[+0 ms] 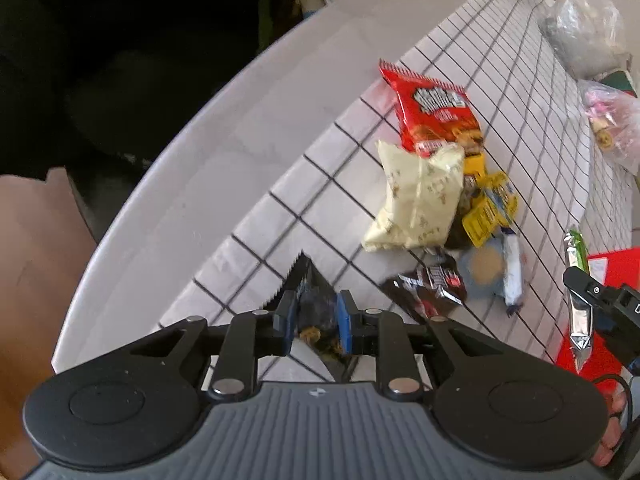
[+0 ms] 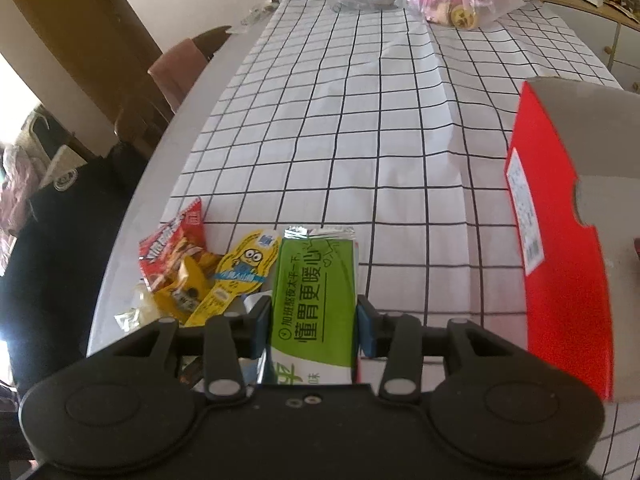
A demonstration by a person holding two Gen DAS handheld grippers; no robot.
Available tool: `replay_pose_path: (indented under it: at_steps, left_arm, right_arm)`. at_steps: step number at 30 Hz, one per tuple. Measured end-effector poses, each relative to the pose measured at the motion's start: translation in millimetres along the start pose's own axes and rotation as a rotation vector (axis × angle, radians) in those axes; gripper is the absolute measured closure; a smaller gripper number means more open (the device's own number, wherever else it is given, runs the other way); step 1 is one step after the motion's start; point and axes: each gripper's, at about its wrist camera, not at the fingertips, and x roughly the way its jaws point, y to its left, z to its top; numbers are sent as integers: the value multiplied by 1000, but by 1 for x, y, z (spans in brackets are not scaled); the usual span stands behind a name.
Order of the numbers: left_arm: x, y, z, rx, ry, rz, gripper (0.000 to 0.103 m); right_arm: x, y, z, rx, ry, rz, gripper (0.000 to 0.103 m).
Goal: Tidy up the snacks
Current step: 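Grasp the green packet with the right tool while the left tool grasps the black candy packet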
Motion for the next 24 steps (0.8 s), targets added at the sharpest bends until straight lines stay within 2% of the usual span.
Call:
replay_pose_path:
  at_steps: [2,4,5,8,15,17,20,24]
  left_arm:
    - [-1,0,-3,-2,8,-4,71]
    - [-1,2,-5,-21,23,-16,34]
    - [-1,3,-6,-37,25,-28,30]
    - [2,-2,-7,-56,40,-11,29]
    - [23,2,4,-207,75,13,31]
    - [28,-1,4,-194,80,26,41]
    - [27,-5,3,-169,68,44,45]
    - [23,-9,-4,-122,63,63,58]
  right_arm:
    - [-7,0,-3,10,-9,9,62]
    - [-12,0,-7,15,-19,15,62]
    - [-15,0,-8,21,-23,16,62]
    - [-23,-1,-14,34,-36,17,62]
    - [-43,-10,-25,59,-67,-5,62]
    - [-48,-13,-29,67,-70,-13,62]
    - [-55,-17,-36,76,-74,-24,62]
    - [-61,-20,-44,87,-81,-38,62]
